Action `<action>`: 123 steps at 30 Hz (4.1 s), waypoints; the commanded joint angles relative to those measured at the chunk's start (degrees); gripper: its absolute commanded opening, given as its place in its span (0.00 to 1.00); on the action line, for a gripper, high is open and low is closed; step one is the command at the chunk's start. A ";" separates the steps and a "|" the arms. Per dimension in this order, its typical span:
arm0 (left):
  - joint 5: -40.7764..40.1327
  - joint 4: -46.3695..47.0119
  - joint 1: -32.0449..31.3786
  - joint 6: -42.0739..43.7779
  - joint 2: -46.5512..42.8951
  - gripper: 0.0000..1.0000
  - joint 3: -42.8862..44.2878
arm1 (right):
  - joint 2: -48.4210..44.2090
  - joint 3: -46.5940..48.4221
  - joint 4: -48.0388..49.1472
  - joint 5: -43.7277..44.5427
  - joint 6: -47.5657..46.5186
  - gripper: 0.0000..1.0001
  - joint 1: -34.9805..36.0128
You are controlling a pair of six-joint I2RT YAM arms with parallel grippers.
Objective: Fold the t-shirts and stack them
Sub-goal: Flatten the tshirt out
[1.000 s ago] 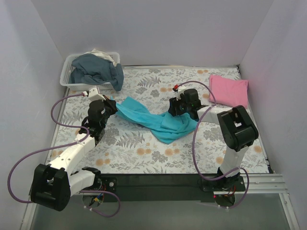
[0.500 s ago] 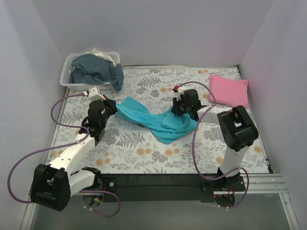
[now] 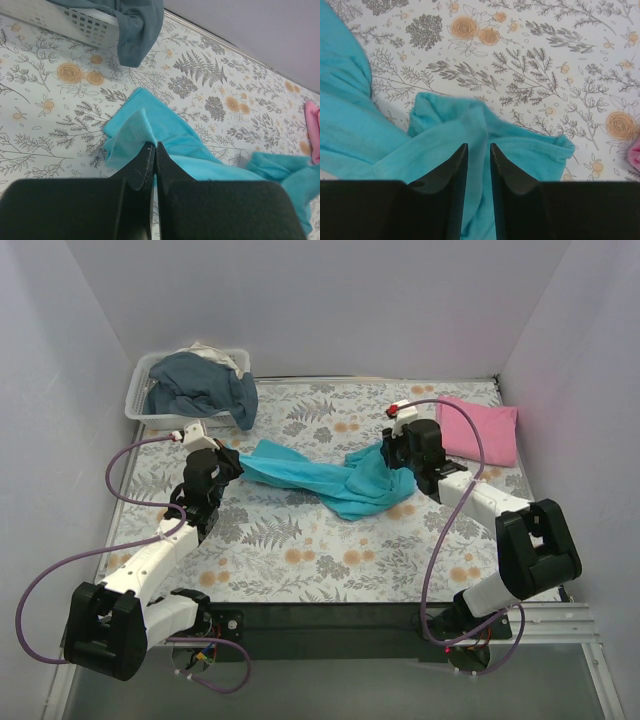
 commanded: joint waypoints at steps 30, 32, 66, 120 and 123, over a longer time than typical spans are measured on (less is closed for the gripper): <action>1.63 1.06 0.32 0.58 0.37 0.00 -0.44 | 18.13 7.59 5.73 -8.40 3.92 0.49 0.53; 1.63 1.06 0.23 0.58 0.54 0.00 -0.36 | 19.62 8.46 5.65 -8.84 3.57 0.47 0.62; -1.01 -1.76 0.32 0.76 -7.72 0.00 -0.88 | -26.85 -9.44 -7.45 9.88 1.01 0.01 0.53; 2.86 1.76 0.32 0.14 3.53 0.00 -0.36 | -4.81 -7.09 -0.68 -0.68 11.48 0.54 8.79; 2.86 1.67 0.23 0.23 3.09 0.00 -0.36 | -3.32 -6.03 -2.79 3.80 11.22 0.54 9.84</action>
